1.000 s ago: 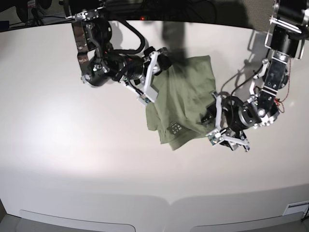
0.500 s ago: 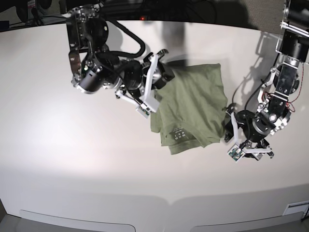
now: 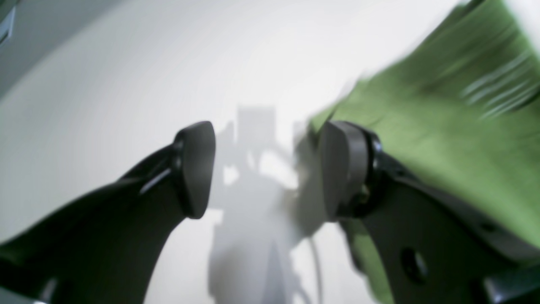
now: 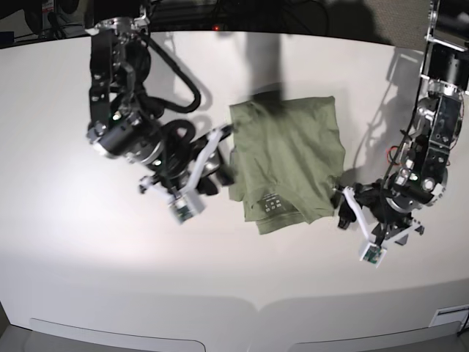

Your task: Fold the T-shirt properly

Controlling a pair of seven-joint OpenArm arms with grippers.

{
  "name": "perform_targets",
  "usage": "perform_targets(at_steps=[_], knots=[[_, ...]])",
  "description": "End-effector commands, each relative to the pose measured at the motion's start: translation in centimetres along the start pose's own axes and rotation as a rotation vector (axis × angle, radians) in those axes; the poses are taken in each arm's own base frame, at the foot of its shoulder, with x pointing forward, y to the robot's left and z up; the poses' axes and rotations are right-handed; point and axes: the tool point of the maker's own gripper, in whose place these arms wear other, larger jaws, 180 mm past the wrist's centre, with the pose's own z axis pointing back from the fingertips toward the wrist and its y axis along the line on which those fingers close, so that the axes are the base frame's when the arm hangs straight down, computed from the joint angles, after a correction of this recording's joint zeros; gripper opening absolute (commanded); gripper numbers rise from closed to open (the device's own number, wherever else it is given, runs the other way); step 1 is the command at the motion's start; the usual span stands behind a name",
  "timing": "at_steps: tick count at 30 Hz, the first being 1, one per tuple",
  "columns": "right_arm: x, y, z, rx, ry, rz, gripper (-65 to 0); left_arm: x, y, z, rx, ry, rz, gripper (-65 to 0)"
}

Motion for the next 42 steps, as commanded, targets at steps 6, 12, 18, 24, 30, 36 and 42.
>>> perform_targets(at_steps=[6, 12, 18, 24, 30, 36, 42], knots=[[1.2, -5.6, 3.3, -0.157, -0.065, -0.069, -45.6, 2.6, 3.1, 5.1, 0.093, -0.129, 0.059, -26.4], [0.4, -7.5, 8.2, -0.216, -0.094, -0.137, -45.6, -1.8, 4.4, 9.8, 0.138, -0.093, 0.142, -26.4], [-4.3, -6.8, 14.0, -0.307, -0.028, -0.216, -45.5, -9.6, 1.8, 12.7, 0.101, 0.094, 0.134, -26.4], [-11.8, -4.0, 20.0, -0.361, 0.19, -0.335, -45.5, -16.5, -2.1, 17.1, 0.052, 0.305, 0.091, -26.4], [-17.9, -1.2, 25.2, -0.4, 0.39, -0.456, -45.6, -21.2, -5.1, 22.0, 0.014, 0.462, 0.057, -26.4], [-22.1, 1.4, 27.4, -0.375, 0.502, -0.568, -45.5, -27.2, -8.2, 26.7, -0.008, 0.605, 0.086, -26.4], [-29.0, 3.0, 27.5, -0.314, 0.572, -0.782, -45.5, -35.6, -8.2, 28.2, 0.016, 0.7, 0.157, -26.4]])
